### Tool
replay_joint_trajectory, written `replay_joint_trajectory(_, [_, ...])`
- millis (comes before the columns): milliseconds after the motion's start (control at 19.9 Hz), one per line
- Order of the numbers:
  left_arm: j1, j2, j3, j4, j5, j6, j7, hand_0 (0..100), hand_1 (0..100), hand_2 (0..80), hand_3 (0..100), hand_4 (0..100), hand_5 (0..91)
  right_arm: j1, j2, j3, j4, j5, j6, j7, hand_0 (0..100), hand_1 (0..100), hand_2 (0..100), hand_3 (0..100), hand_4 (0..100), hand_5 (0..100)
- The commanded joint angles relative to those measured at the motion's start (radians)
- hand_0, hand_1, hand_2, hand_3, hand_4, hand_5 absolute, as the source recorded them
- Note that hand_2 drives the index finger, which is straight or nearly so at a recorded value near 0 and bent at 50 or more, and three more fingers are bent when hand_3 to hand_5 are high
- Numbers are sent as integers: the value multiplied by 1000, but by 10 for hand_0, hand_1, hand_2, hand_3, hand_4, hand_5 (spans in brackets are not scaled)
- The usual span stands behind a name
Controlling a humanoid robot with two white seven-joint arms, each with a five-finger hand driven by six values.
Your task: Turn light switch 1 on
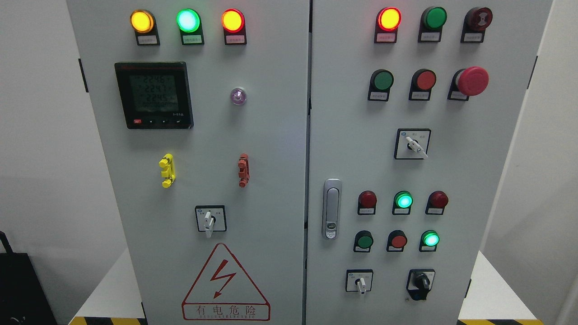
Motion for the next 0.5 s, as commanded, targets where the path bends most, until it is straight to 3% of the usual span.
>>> replay_joint_trajectory(0, [34,-29,51,-491,-20,-7,8,195,0,0,40,96,0,0,0,0,0,0,-1,1,54,0,0,0,0,0])
replay_joint_trajectory(150, [42,-25,47,-634,-18,-6,9,201,7,0,109,181,0,0,0,0,0,0,-1,-1,54,0,0,0,0,0])
replay_joint_trajectory(201, [42,-24,48,-676,-17,-6,10,204,36,4,190,276,0,0,0,0,0,0,-1,-1,54,0,0,0,0,0])
replay_joint_trajectory(351, [57,-21,48,-817,-7,-7,17,213,66,88,290,389,0,0,0,0,0,0,-1,-1,54,0,0,0,0,0])
replay_joint_trajectory(451, [73,-18,47,-907,5,-7,16,230,137,191,396,520,142,0,0,0,0,0,-1,1,54,0,0,0,0,0])
